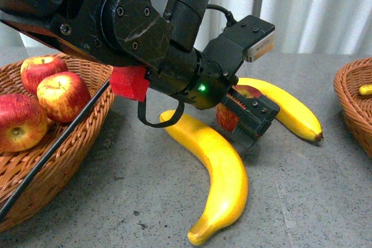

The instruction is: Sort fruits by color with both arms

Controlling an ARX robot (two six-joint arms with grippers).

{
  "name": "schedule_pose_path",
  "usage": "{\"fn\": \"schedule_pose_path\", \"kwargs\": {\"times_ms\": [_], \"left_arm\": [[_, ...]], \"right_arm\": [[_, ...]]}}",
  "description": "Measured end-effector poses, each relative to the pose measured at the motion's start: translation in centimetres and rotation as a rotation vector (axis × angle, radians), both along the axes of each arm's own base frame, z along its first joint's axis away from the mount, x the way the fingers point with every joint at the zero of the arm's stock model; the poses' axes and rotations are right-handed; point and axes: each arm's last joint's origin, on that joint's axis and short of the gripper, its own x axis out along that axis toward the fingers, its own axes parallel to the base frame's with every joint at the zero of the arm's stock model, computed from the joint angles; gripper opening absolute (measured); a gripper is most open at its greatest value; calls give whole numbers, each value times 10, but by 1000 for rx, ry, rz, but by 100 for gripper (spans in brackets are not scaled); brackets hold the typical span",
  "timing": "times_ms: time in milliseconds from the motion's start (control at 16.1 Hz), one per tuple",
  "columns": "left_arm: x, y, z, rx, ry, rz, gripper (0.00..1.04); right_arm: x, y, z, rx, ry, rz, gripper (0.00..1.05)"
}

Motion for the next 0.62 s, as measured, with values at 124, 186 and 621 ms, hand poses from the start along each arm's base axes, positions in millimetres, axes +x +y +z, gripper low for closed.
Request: {"fn": "schedule_pose_path", "kwargs": {"times_ms": [124,186,621], "left_arm": [[0,-1,0,-2,-1,-4,98],[1,-2,1,-7,-8,-3,90],[-23,21,55,-31,-234,149,68]], "right_arm": [[0,0,0,0,0,0,98],[0,0,0,0,0,0,98],[0,0,0,0,0,0,98]]}}
